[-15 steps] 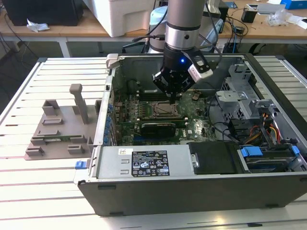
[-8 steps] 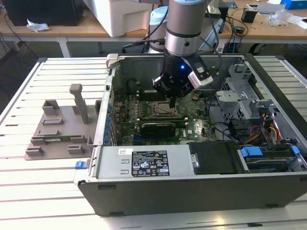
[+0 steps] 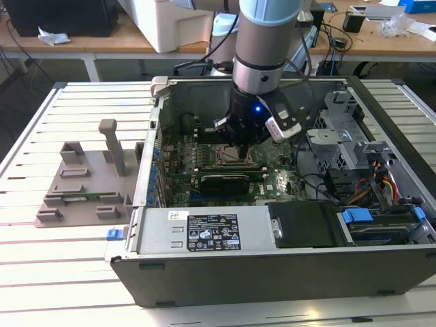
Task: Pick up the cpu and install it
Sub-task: 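Install the second cpu locking lever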
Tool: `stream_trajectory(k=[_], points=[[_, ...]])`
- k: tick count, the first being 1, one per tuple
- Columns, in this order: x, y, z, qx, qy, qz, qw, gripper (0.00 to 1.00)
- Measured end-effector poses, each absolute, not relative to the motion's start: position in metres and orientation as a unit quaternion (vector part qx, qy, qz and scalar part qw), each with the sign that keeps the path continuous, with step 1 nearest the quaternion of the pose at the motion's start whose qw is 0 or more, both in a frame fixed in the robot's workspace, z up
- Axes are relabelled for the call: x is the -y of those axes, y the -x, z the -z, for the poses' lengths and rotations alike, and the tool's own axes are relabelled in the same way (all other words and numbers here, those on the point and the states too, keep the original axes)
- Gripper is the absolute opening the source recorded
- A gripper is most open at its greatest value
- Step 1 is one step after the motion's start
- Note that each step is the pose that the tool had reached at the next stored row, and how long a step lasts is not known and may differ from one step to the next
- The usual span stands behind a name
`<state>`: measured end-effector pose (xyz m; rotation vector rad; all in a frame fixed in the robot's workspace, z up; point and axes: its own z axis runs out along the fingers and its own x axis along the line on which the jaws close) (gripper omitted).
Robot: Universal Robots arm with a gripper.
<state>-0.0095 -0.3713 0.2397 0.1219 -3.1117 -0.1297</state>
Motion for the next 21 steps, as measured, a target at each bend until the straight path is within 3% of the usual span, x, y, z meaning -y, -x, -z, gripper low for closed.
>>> stream_trajectory(k=[21], points=[[0.378,0.057,-0.208,0.996,-0.074,0.056,0.014,0.11]])
